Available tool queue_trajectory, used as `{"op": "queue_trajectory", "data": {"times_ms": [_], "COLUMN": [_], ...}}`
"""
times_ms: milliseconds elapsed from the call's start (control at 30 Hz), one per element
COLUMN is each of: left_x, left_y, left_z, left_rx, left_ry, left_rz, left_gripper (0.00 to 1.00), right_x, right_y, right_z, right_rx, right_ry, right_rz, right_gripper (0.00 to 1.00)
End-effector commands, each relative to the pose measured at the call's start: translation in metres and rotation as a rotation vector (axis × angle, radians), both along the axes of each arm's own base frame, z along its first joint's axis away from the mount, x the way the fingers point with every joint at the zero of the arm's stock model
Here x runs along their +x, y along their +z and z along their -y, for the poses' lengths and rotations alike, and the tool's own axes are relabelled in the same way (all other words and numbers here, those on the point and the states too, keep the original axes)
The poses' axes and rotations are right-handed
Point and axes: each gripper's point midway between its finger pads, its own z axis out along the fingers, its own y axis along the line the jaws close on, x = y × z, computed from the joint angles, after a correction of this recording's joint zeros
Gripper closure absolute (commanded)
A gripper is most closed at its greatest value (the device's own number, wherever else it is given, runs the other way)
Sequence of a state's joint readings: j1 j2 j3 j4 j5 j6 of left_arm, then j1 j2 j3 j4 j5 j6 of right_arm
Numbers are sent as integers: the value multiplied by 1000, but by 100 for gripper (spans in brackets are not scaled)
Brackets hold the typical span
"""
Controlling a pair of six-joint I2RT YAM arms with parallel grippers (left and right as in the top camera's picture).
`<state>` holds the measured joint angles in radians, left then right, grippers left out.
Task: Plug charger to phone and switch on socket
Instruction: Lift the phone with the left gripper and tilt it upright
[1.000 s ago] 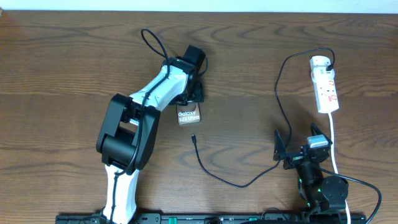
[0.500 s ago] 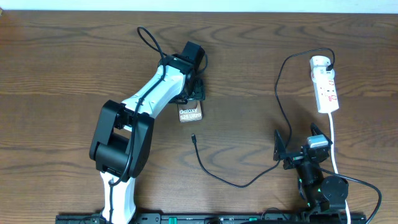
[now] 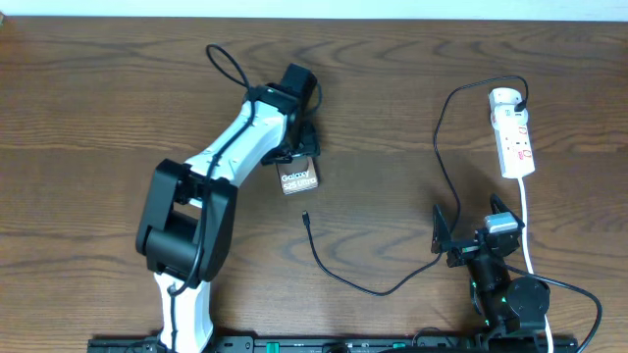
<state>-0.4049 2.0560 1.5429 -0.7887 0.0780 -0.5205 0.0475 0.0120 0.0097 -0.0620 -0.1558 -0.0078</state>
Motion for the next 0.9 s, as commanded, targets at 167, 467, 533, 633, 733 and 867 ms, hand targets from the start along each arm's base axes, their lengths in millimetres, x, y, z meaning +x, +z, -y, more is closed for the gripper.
{"op": "queue_trajectory", "data": {"times_ms": [167, 467, 533, 633, 733, 867], "left_x": [-2, -6, -5, -2, -1, -1], "left_y": [84, 125, 126, 126, 126, 127], "left_z": [-20, -34, -39, -46, -49, -48], "left_rx": [-121, -242, -273, -305, -314, -326], "left_ry": [140, 209, 258, 331, 366, 364], "left_rz": [102, 135, 121, 103, 97, 92], "left_gripper": [93, 93, 93, 93, 93, 93], "right_x": [0, 0, 0, 0, 0, 0], "right_y": [-1, -1, -1, -1, -1, -1], "right_z": [0, 0, 0, 0, 0, 0], "right_rx": [6, 6, 6, 6, 6, 6], "right_ry": [-2, -2, -2, -2, -2, -1], "right_rz": [-1, -1, -1, -1, -1, -1], "right_gripper": [1, 1, 1, 1, 1, 1]}}
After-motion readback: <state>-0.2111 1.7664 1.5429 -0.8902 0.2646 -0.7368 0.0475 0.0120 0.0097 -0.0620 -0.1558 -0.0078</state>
